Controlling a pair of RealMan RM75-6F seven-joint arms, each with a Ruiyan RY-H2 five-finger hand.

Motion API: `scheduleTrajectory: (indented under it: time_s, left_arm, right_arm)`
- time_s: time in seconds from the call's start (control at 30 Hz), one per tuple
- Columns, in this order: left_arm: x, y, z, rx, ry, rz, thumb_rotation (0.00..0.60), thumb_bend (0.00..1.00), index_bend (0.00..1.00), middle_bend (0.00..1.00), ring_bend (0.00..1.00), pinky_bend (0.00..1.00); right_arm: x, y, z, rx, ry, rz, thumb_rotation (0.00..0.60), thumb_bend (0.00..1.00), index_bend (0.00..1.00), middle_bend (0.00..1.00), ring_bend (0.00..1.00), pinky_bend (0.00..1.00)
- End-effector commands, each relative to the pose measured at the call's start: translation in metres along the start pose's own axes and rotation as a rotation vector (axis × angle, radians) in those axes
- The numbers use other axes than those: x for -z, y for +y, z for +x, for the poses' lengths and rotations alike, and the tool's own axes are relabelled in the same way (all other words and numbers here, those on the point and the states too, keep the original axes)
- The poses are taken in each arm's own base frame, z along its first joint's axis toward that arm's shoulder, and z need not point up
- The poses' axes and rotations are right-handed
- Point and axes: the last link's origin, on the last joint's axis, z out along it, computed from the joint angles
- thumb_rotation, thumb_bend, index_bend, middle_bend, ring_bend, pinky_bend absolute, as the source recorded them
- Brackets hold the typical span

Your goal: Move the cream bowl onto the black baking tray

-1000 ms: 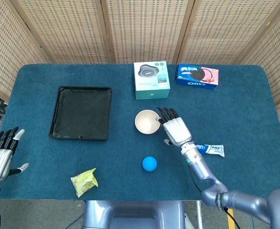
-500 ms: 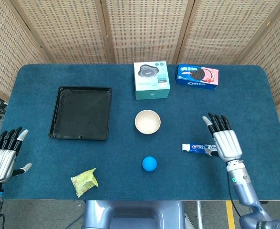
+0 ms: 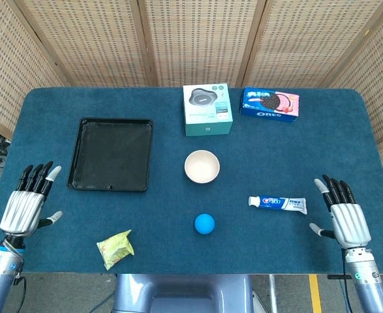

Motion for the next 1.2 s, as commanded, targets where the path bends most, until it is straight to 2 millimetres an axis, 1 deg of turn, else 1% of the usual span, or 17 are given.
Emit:
scheduleTrajectory:
  time_s: [0.03,0.07,0.1,0.23,0.37,0.5,0.6,0.73,0.9,1.2]
  left_arm:
    - [-0.032,0.025,0.008,-0.047,0.013,-0.08,0.6,0.18,0.03,0.0,0.0,0.0]
    - [-0.035,0.028,0.008,-0.052,0.012,-0.089,0.6,0.18,0.05,0.0,0.0,0.0]
    - [-0.047,0.041,0.009,-0.058,0.012,-0.123,0.6,0.19,0.08,0.0,0.0,0.0]
    - [-0.078,0.076,0.008,-0.048,-0.007,-0.19,0.6,0.25,0.18,0.0,0.0,0.0]
    - [-0.108,0.105,0.003,-0.075,-0.035,-0.248,0.6,0.25,0.23,0.0,0.0,0.0]
    - [-0.13,0.13,-0.001,-0.113,-0.041,-0.291,0.6,0.26,0.3,0.0,0.0,0.0]
    - [-0.148,0.154,-0.008,-0.115,-0.058,-0.321,0.6,0.26,0.34,0.0,0.0,0.0]
    - [-0.163,0.179,-0.017,-0.121,-0.094,-0.359,0.6,0.26,0.39,0.0,0.0,0.0]
    - [-0.177,0.208,-0.029,-0.164,-0.106,-0.402,0.6,0.26,0.4,0.0,0.0,0.0]
    - [-0.191,0.246,-0.051,-0.185,-0.152,-0.442,0.6,0.26,0.41,0.0,0.0,0.0]
  right_arm:
    - [-0.001,0.003,0.006,-0.02,0.017,-0.011,0.6,0.27,0.05,0.0,0.0,0.0]
    - [-0.001,0.004,0.006,-0.023,0.018,-0.013,0.6,0.27,0.05,0.0,0.0,0.0]
    - [-0.001,0.006,0.007,-0.033,0.018,-0.02,0.6,0.27,0.05,0.0,0.0,0.0]
    - [-0.002,0.012,0.011,-0.06,0.019,-0.034,0.6,0.26,0.05,0.0,0.0,0.0]
    - [-0.002,0.016,0.014,-0.074,0.022,-0.04,0.6,0.26,0.05,0.0,0.0,0.0]
    - [-0.002,0.018,0.015,-0.078,0.024,-0.043,0.6,0.26,0.05,0.0,0.0,0.0]
    - [-0.002,0.019,0.016,-0.081,0.026,-0.043,0.6,0.26,0.05,0.0,0.0,0.0]
    - [-0.003,0.021,0.017,-0.085,0.027,-0.048,0.6,0.26,0.05,0.0,0.0,0.0]
    - [-0.003,0.023,0.018,-0.089,0.033,-0.057,0.6,0.26,0.05,0.0,0.0,0.0]
    - [-0.004,0.027,0.02,-0.1,0.035,-0.067,0.6,0.26,0.06,0.0,0.0,0.0]
